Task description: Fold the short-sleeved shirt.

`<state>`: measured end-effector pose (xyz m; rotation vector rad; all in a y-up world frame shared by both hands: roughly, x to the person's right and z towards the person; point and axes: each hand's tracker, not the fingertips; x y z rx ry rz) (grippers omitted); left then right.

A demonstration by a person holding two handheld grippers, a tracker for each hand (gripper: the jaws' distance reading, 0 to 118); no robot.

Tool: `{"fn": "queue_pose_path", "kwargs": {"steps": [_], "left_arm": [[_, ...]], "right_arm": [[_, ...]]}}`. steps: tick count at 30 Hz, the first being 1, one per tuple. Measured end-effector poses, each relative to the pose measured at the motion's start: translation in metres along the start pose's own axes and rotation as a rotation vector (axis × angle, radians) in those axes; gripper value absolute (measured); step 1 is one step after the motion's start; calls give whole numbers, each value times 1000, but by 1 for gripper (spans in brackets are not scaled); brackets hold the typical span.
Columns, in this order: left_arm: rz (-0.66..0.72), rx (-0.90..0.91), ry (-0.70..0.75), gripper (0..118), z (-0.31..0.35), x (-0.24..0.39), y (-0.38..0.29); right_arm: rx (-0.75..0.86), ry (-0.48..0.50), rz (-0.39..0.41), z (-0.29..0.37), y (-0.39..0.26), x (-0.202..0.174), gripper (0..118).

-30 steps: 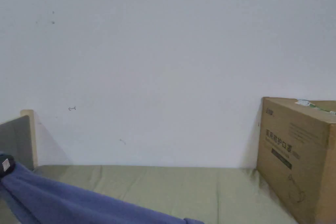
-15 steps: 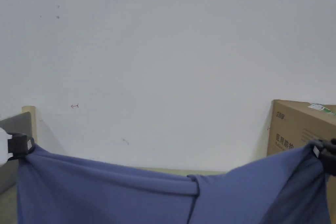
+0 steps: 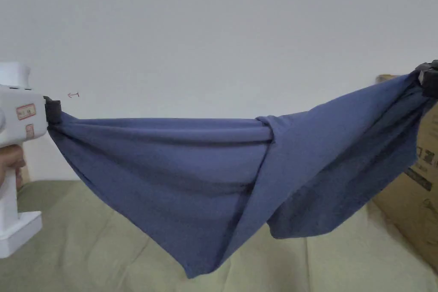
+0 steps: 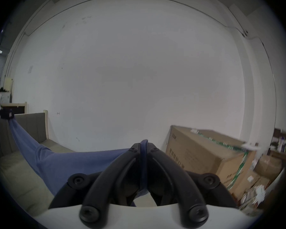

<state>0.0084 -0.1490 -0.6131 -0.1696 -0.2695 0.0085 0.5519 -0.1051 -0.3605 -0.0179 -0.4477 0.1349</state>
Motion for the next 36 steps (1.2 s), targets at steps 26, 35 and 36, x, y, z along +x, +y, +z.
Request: {"fn": "queue_pose_path", "kwargs": {"steps": [26,35,36], "left_arm": [[-106,-324,-41,2,225,-32,-300],[-161,-492,-91,2,304,-57,-374],[-152,-517,-90,2,305,-58,-379]], "right_arm": [[-436,213,-20,323,-308,5,5],[-598,316,170,421,-368,1,5],[-598,307,168,421,-373,0,5]]}}
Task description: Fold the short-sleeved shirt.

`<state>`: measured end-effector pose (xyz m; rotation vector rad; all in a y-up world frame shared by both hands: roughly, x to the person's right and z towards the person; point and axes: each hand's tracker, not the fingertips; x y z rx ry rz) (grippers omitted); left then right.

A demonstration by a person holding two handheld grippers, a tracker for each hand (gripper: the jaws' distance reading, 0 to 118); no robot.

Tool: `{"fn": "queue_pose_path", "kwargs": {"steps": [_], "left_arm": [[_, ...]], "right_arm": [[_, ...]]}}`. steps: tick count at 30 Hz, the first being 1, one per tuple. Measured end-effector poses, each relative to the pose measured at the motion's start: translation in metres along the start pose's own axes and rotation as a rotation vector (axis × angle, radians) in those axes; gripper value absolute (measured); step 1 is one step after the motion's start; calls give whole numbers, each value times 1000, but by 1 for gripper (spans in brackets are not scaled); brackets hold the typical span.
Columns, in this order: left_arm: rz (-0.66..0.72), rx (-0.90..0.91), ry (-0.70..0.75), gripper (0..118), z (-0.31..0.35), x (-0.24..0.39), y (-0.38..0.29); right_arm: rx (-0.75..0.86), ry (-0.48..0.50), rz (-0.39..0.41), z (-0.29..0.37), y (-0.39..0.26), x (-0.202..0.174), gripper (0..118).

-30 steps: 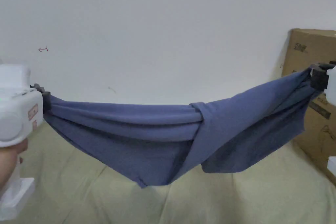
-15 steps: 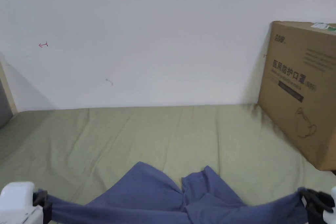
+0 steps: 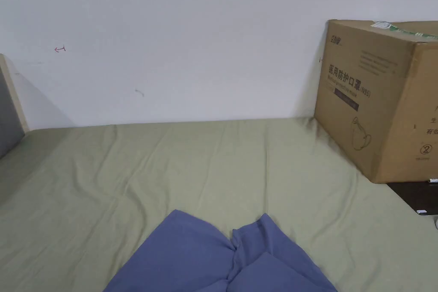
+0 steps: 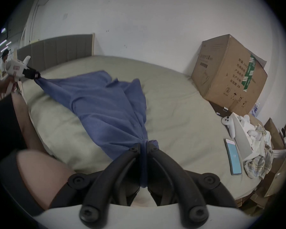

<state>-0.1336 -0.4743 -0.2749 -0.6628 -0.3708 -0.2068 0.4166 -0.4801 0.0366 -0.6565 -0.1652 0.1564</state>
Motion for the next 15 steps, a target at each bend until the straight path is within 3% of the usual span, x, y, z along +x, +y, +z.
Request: {"fn": "queue_pose_path", "kwargs": {"steps": [1,2,3,4,5,6,11,12,13,14,15], "left_arm": [[11,-9,3,3,-1,1,-5],[26,-19,4,13,-4,0,-9],[42,-29,9,33,-5,0,-12],[53,-33,24,63,-4,-1,-14],[71,-32,32,102,-3,-5,-16],[94,-36,30,112,2,-9,-17],[183,115,0,109,64,-21,-21],[198,145,5,102,80,-19,-24],[208,166,9,86,95,-16,-26],[214,193,8,42,110,-14,-31],[215,213,14,42,122,-11,-38]], "right_arm": [[-8,3,-4,-3,-4,0,5],[-18,5,-10,-7,-7,-2,11],[-25,-8,-12,-10,-10,-2,25],[-30,-24,-23,-11,-11,-1,51],[-45,-42,-71,-10,-12,3,94],[-49,-50,-114,-8,-11,7,113],[130,-104,-348,48,8,14,116],[163,-112,-386,61,14,10,115],[189,-104,-421,72,18,5,113],[215,-78,-454,85,26,-5,99],[247,-51,-483,95,28,-14,99]]}}
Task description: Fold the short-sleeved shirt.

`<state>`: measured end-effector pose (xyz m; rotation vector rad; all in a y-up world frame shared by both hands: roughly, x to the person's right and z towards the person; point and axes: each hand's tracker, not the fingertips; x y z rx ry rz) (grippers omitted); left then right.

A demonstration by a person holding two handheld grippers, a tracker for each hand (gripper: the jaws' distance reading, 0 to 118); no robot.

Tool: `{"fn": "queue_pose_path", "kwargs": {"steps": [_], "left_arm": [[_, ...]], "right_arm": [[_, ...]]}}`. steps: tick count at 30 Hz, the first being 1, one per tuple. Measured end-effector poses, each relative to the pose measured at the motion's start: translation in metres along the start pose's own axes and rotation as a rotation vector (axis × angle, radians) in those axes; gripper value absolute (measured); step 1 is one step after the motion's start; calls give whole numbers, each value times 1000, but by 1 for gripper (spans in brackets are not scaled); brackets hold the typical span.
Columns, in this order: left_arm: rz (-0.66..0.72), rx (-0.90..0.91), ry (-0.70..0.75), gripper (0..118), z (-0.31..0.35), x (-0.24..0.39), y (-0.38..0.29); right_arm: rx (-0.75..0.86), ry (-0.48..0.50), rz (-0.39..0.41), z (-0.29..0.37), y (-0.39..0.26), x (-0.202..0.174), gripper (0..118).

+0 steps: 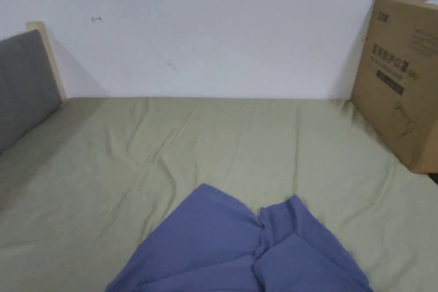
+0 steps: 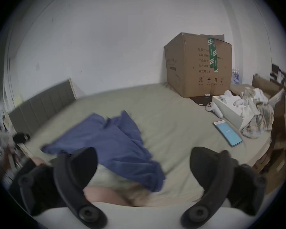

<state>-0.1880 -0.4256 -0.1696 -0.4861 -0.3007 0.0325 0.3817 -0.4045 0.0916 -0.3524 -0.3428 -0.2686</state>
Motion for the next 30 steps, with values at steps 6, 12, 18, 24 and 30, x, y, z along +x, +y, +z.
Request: {"fn": "queue_pose_path", "kwargs": {"steps": [6,12,18,24,30], "left_arm": [[21,-127,-32,0,8,6,-39],[-5,-162,-8,11,-45,-3,-32],[57,-235,-34,108,-115,-17,-8],[-35,-346,-62,16,-149,-8,-22],[-64,-357,-107,5,-144,8,-35]], "right_arm": [[-51,109,51,6,10,-38,0],[-41,115,144,-5,33,-61,0],[-54,154,162,-10,46,-85,0],[-64,150,180,-13,43,-89,0],[-111,116,172,-22,41,-82,0]]}}
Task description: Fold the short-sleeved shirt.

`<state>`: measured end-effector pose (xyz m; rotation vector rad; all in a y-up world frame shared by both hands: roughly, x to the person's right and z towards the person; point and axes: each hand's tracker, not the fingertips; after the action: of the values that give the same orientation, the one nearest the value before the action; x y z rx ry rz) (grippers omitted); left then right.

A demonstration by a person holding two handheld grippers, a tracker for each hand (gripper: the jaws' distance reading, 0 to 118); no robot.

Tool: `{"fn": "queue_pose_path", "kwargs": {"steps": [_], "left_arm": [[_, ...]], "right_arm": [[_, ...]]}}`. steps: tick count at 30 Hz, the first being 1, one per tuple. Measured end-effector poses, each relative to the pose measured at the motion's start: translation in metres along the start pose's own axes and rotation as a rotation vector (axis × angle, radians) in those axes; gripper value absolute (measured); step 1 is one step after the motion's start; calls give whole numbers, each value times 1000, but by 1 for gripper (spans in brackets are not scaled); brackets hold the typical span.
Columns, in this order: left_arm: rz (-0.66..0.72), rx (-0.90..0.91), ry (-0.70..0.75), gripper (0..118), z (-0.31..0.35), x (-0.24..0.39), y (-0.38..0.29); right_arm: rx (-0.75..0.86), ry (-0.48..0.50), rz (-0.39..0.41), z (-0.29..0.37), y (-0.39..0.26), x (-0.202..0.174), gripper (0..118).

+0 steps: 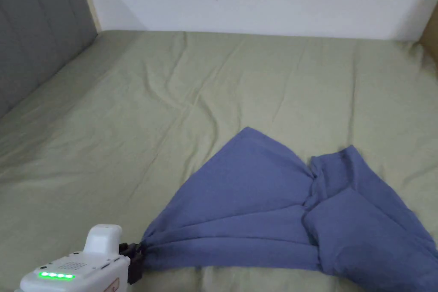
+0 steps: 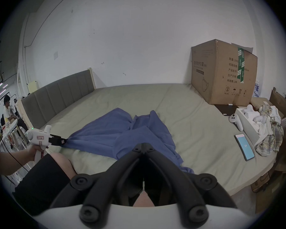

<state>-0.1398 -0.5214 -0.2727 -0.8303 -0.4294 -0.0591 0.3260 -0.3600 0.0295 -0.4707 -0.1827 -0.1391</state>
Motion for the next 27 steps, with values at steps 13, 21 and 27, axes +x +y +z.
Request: {"fn": "queue_pose_path", "kwargs": {"steps": [13,21,27], "left_arm": [[-28,124,0,3,52,2,16],[-37,97,26,3,50,22,24],[-35,73,49,3,44,16,26]], "right_arm": [[-180,-3,64,-85,17,56,0],[-410,-31,-99,-241,50,128,87],[-523,-46,-117,-319,24,128,87]]}}
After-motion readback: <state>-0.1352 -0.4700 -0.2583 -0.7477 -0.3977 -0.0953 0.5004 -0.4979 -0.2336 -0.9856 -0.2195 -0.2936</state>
